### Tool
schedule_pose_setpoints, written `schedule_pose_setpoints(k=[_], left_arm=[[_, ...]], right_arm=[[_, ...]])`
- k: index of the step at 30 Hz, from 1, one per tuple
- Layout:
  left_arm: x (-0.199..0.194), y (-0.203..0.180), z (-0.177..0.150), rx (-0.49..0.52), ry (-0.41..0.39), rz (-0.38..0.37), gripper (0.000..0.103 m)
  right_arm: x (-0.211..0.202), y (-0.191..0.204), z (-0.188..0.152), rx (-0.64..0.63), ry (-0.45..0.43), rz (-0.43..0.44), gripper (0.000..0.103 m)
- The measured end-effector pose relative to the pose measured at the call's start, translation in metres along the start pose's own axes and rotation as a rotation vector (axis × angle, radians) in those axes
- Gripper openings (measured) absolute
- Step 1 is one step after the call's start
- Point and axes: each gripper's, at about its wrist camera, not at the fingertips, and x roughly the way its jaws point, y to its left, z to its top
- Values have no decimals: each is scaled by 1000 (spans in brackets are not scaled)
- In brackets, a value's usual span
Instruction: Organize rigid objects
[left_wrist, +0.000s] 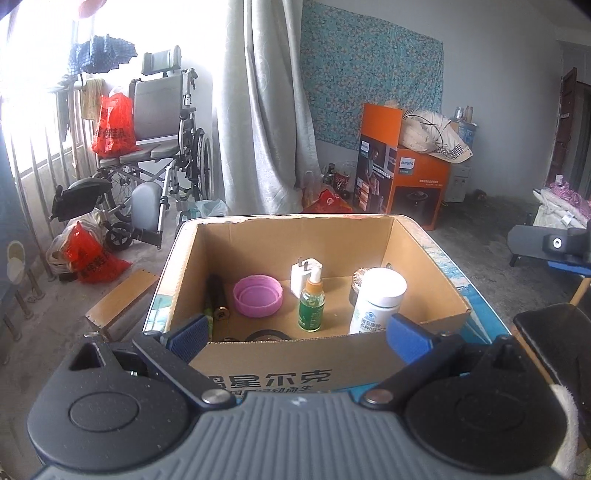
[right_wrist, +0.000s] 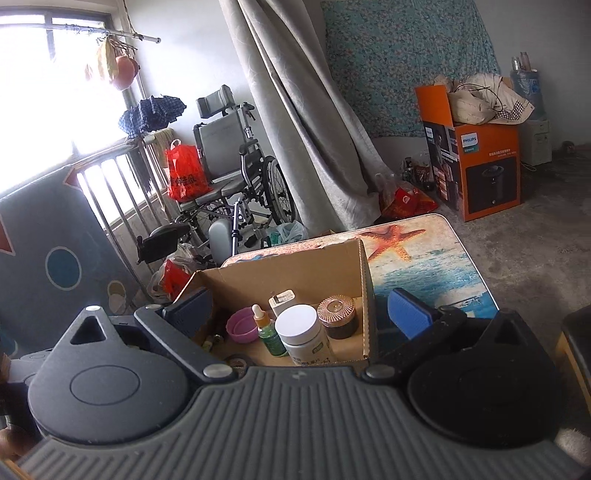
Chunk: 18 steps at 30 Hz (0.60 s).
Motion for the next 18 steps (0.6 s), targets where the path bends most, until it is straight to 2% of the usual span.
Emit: schedule_pose_setpoints(k=[5, 10, 12, 15, 18], left_arm=[[-1, 7, 0, -21, 49, -9, 103], [4, -2, 0, 11, 54, 94, 103], [7, -5, 1, 21, 50, 130, 103], [12, -8, 2, 9, 48, 130, 103], [18, -12, 2, 27, 41, 144, 103]], right_arm=[[7, 15, -17, -61, 39, -68, 102], [16, 25, -27, -116, 67, -106, 102], [24, 27, -28, -144, 71, -148, 102], [37, 29, -31, -177, 81, -203, 102], [46, 26, -34, -182, 94, -209, 102]])
